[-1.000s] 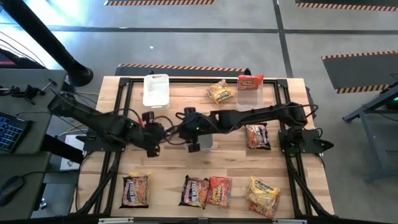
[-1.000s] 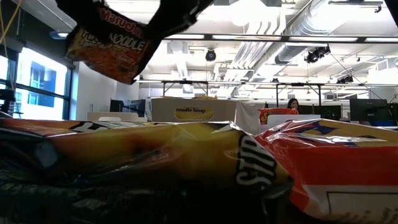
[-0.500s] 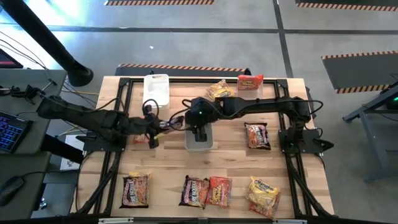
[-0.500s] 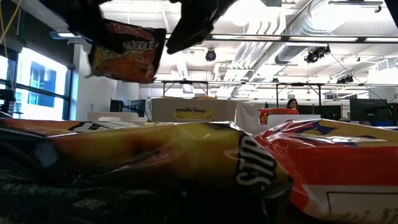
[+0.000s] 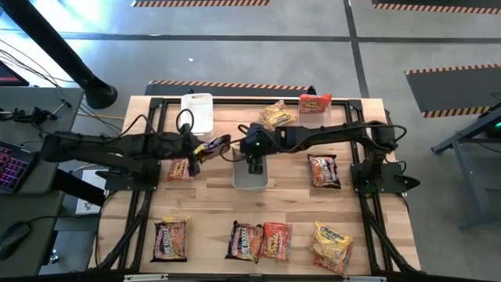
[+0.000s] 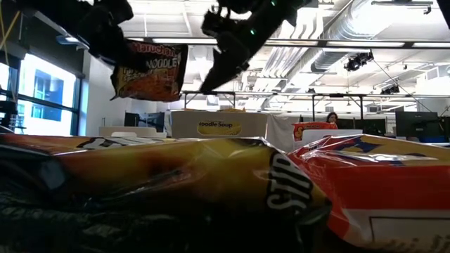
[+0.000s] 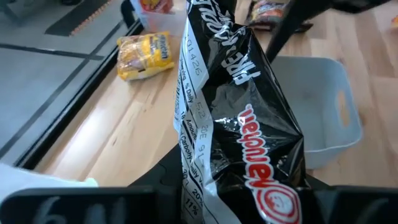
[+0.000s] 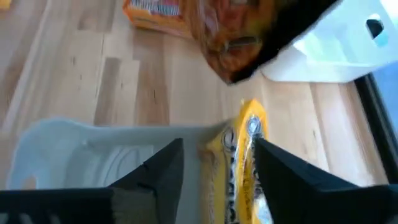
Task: Sort Maruchan noodles
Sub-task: Put the black noodle pack into the white bin
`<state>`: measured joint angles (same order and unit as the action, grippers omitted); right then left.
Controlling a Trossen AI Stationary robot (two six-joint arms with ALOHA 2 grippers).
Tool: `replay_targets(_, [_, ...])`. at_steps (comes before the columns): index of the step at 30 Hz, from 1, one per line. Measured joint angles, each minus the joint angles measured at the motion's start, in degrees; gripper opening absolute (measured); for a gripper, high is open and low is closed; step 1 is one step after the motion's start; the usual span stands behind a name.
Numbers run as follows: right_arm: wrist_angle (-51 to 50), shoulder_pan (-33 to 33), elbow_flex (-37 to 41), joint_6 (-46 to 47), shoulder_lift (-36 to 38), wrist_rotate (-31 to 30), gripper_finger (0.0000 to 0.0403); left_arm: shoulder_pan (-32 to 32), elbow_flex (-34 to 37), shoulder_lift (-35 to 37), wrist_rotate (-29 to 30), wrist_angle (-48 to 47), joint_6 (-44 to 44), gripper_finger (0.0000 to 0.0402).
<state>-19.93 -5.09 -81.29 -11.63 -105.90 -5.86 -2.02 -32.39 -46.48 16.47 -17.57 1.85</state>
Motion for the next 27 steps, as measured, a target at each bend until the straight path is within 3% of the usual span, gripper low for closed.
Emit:
replay_targets(11, [38.3,-5.1,30.4,6.4,13.7,3.0,0.0021,-8.7,1.6,0.2,-9.0,3.9,0.9,0.0093])
replay_targets(14, [50.0,-5.6,38.2,8.3,16.8,2.8,0.0004,-9.8,1.6,0.2,-12.2,7.2,1.4,0.0093])
replay_targets(18, [58.4,-6.6,43.5,15.0,18.3,2.8,0.002,-11.3,1.6,-0.3,-14.8,9.9,1.6,0.0093])
replay_targets(21, [58.6,-6.9,43.4,17.2,18.2,4.4,0.0044,-11.5,1.6,-1.1,-14.9,12.0,1.8,0.0093])
replay_targets(27, [58.4,-5.4,39.9,19.3,15.8,9.7,0.0148,-11.5,1.6,-3.2,-20.0,17.5,2.0,0.0093])
